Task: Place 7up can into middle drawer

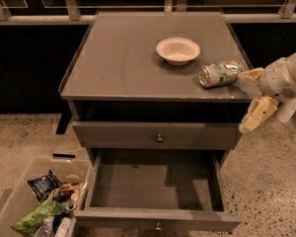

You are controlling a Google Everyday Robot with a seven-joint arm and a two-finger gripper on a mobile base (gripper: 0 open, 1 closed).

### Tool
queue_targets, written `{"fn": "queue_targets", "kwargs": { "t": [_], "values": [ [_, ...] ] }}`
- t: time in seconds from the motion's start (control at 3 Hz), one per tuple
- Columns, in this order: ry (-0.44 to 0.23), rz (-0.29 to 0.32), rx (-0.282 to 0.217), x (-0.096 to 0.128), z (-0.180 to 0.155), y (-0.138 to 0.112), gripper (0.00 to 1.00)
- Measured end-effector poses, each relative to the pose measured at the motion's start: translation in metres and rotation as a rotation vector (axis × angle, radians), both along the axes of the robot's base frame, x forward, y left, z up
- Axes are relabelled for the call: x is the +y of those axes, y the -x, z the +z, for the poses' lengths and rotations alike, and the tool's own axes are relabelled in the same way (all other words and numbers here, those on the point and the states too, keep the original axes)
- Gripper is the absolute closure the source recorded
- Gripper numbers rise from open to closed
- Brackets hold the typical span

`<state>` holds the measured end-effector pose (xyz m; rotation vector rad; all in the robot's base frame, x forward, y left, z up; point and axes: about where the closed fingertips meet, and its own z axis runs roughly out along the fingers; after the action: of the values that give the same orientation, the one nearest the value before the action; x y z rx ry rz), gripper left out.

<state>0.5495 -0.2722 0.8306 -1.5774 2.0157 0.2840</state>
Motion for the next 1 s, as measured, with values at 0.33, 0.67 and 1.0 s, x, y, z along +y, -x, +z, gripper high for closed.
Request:
{"fn": "queue_targets", "kwargs": {
  "t": [0.33, 0.67, 1.0],
  "values": [
    [-0.030, -0.075, -0.106, -0.033, 0.036, -0.018, 0.00],
    [-0.092, -0.093, -0.166, -0.058, 0.065, -0.043, 0.00],
    [-0.118, 0.027, -0.238, -0.041, 0.093, -0.073, 0.00]
  ]
}}
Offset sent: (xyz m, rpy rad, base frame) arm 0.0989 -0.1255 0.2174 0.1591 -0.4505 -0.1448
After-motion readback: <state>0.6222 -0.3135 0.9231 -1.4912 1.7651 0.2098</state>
